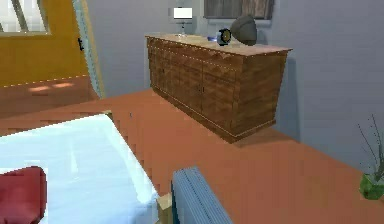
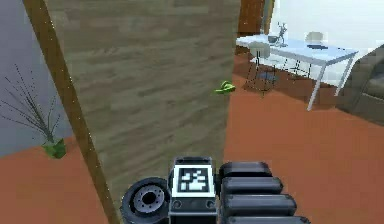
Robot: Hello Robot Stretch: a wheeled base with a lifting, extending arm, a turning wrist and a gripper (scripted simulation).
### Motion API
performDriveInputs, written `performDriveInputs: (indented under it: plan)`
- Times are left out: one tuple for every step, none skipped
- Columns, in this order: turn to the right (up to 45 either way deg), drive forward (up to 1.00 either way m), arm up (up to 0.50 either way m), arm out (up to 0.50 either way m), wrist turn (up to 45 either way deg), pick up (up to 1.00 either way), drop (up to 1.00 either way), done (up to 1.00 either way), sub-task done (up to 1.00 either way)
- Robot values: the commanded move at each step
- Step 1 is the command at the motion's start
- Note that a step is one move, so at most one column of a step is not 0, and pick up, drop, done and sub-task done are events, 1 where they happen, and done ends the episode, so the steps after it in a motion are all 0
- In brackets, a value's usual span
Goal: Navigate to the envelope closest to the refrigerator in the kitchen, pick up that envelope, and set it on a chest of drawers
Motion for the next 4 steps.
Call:
performDriveInputs:
  plan:
    - [18.0, 0.00, 0.00, 0.00, 0.0, 0.00, 0.00, 0.00, 0.00]
    - [0.0, 0.75, 0.00, 0.00, 0.0, 0.00, 0.00, 0.00, 0.00]
    - [-42.0, 0.00, 0.00, 0.00, 0.0, 0.00, 0.00, 0.00, 0.00]
    - [0.0, 1.00, 0.00, 0.00, 0.0, 0.00, 0.00, 0.00, 0.00]
